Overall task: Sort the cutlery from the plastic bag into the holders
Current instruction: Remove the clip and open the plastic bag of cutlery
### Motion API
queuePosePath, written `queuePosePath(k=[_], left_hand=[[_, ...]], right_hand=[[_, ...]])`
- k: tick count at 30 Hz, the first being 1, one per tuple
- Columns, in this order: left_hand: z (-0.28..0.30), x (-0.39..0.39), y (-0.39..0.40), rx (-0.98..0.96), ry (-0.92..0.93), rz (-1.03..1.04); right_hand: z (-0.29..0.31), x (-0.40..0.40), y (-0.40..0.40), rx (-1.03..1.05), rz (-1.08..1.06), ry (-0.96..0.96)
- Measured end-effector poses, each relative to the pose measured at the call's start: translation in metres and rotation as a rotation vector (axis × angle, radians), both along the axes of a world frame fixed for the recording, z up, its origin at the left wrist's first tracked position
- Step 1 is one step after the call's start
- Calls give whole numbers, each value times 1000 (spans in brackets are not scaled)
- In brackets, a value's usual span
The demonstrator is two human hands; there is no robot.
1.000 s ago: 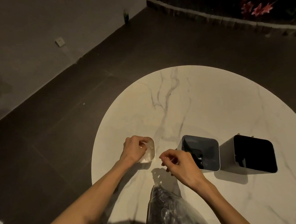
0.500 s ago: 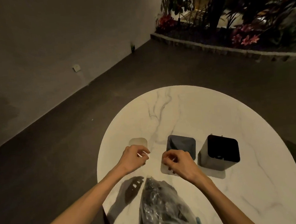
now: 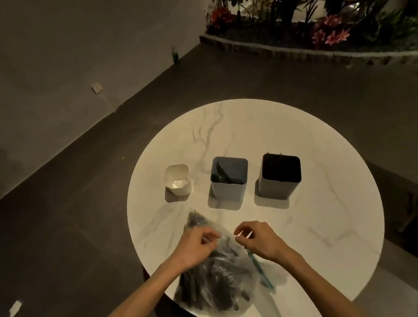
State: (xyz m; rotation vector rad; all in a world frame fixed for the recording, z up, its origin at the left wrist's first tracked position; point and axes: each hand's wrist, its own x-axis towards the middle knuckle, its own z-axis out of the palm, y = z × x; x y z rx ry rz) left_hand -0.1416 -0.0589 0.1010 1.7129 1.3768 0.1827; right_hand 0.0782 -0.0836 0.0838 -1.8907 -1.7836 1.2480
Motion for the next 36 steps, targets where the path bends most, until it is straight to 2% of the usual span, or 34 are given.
queuePosePath(k=[5,10,13,17,22,26,33,36], left_hand=[[-27,11,-17,-25,-11,-70],[-63,38,-2,9,-62,-142],[-90,55,19,23,-108,-194],[-124,72,46,41,-117,-271],[-152,77,68,3,-188,-401],[-166,79,61,259,-246,-372],[-149,60,22,404,-214,-347],[-142,52,-12,285,-206,-366]], right_hand=[[-40,12,-33,-40,-53,-74],[-84,19,-32,-36,-72,-141],[-102,26,-19,-47,-68,-95],[-119,36,-9,-12,-11,94],[-137,46,-4,97,42,188],[-140,52,-9,171,42,187],[-129,43,-33,419,59,125],[-129,35,-52,498,14,143]])
